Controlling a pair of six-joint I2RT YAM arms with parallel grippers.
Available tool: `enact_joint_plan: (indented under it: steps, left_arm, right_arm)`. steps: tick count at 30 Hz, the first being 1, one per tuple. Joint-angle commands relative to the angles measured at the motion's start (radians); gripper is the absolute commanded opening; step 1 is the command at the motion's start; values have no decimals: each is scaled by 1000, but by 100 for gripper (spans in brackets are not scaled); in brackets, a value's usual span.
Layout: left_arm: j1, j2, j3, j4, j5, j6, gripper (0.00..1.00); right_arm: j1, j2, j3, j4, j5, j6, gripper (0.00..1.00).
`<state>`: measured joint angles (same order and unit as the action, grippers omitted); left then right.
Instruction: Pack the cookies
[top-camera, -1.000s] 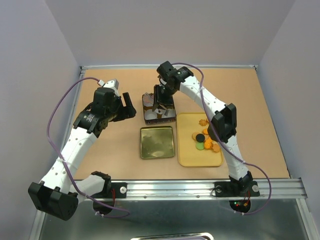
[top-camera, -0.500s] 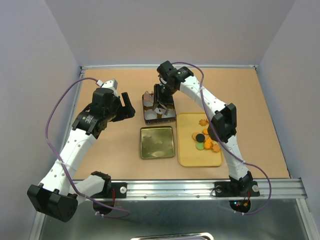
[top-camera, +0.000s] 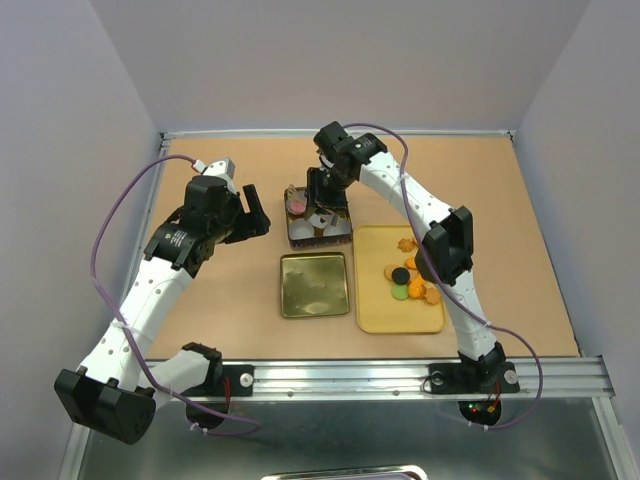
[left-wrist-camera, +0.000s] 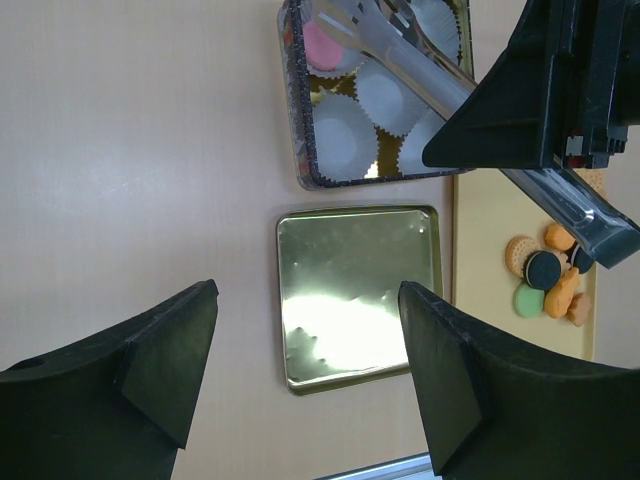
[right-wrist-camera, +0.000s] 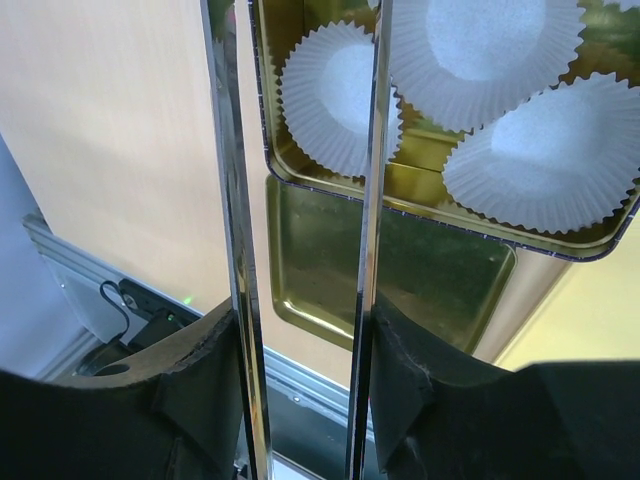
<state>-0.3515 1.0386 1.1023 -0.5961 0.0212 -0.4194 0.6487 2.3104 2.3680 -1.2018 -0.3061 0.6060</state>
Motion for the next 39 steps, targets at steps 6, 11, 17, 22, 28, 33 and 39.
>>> enact_joint_plan:
  steps: [6, 11, 17, 22, 28, 33, 39]
  left_arm:
    - [3, -28, 33, 4, -14, 2, 84]
    - [2, -29, 34, 2, -14, 2, 84]
    - [3, -20, 39, 9, -4, 7, 84]
    - [3, 5, 57, 18, 26, 10, 84]
    - [3, 28, 60, 39, 59, 16, 84]
    - [3, 35, 59, 48, 79, 27, 84]
    - [2, 37, 30, 71, 105, 33, 84]
  right_arm:
    - [3, 1, 23, 39, 38, -2, 53]
    - [2, -19, 59, 38, 50, 5, 53]
    - [-21, -120, -21, 36, 102, 2, 54]
    - [-44, -270, -182, 36, 157, 0, 54]
    - [-57, -437, -395, 36, 217, 12, 54]
    - [-78, -569, -574, 19, 260, 32, 54]
    - [-171, -736, -794, -28, 289, 63, 53]
